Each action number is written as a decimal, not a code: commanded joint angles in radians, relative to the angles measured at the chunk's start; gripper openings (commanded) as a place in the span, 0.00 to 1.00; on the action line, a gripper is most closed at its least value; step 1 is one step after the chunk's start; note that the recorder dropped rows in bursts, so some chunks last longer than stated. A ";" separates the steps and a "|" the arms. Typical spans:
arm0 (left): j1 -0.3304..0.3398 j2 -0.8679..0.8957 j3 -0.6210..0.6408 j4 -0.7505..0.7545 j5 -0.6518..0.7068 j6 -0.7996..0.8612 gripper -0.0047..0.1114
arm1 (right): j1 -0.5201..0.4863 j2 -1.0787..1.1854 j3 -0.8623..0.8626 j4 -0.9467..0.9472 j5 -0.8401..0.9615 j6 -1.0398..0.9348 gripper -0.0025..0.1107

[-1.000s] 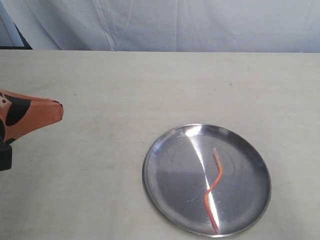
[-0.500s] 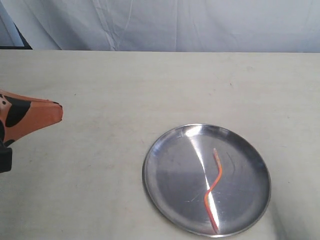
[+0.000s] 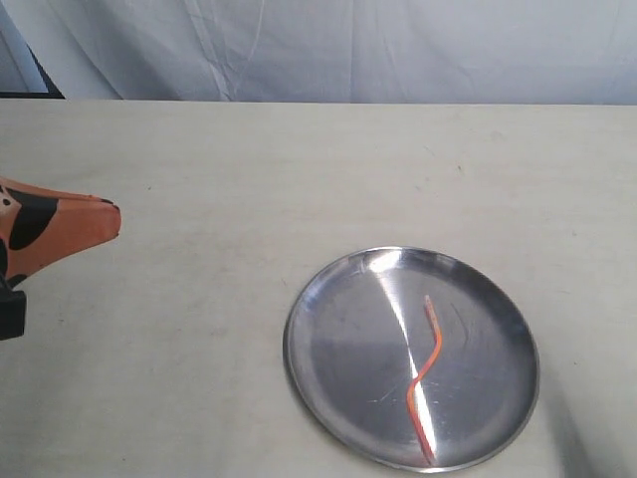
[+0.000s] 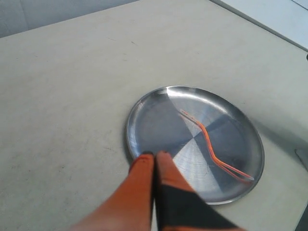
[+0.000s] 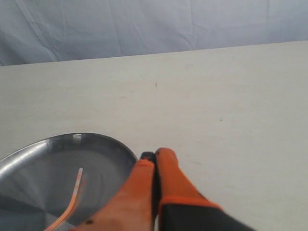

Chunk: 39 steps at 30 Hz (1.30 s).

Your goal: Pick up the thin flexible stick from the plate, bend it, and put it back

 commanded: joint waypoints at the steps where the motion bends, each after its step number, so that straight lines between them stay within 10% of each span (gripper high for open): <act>1: 0.001 -0.007 0.004 -0.003 -0.008 0.000 0.04 | -0.006 -0.007 0.005 -0.006 -0.003 0.001 0.02; 12: -0.008 -0.024 0.004 0.000 -0.020 0.000 0.04 | -0.006 -0.007 0.005 -0.006 -0.003 0.003 0.02; 16: -0.032 -0.120 0.042 0.020 -0.237 -0.032 0.04 | -0.006 -0.007 0.005 -0.006 -0.003 0.003 0.02; 24: 0.078 -0.580 0.271 0.745 -0.315 -0.883 0.04 | -0.006 -0.007 0.005 -0.004 -0.003 0.003 0.02; 39: 0.174 -0.764 0.523 0.758 -0.319 -0.903 0.04 | -0.006 -0.007 0.005 0.002 -0.003 0.005 0.02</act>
